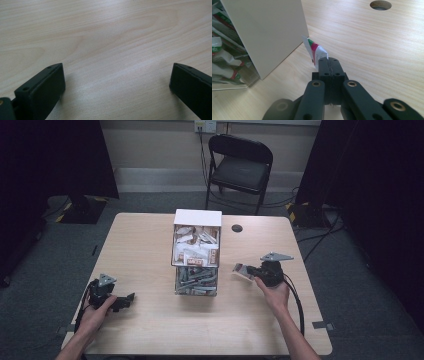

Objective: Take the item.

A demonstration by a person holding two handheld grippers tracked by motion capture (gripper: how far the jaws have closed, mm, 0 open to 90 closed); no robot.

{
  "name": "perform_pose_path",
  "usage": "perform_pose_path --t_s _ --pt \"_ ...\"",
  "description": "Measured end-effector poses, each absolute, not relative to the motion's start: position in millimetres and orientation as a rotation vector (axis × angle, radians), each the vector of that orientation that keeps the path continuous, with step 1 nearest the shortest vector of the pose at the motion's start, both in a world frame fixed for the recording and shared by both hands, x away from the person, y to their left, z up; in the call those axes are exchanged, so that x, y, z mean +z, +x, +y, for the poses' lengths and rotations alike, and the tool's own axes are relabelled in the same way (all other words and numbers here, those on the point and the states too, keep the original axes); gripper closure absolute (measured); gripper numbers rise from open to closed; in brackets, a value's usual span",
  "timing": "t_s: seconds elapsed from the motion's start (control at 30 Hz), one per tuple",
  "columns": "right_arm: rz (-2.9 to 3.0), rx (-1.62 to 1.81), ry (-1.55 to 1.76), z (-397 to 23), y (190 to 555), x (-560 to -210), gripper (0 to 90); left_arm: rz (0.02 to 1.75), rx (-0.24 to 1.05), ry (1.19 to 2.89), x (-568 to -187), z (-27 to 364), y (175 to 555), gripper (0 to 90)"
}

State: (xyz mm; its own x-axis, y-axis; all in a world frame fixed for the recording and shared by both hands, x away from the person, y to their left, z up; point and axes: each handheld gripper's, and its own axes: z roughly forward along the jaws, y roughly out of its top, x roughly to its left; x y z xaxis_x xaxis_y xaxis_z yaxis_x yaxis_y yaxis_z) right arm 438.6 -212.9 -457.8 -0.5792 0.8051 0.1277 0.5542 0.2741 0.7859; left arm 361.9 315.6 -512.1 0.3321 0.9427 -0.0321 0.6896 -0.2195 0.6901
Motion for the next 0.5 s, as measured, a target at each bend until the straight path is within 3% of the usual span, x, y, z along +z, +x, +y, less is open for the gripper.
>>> perform_pose_path --t_s 0.5 --pt "2.308 1.202 1.206 -206.0 425.1 -472.7 89.9 1.428 0.535 1.990 -512.2 315.6 361.9 0.0"
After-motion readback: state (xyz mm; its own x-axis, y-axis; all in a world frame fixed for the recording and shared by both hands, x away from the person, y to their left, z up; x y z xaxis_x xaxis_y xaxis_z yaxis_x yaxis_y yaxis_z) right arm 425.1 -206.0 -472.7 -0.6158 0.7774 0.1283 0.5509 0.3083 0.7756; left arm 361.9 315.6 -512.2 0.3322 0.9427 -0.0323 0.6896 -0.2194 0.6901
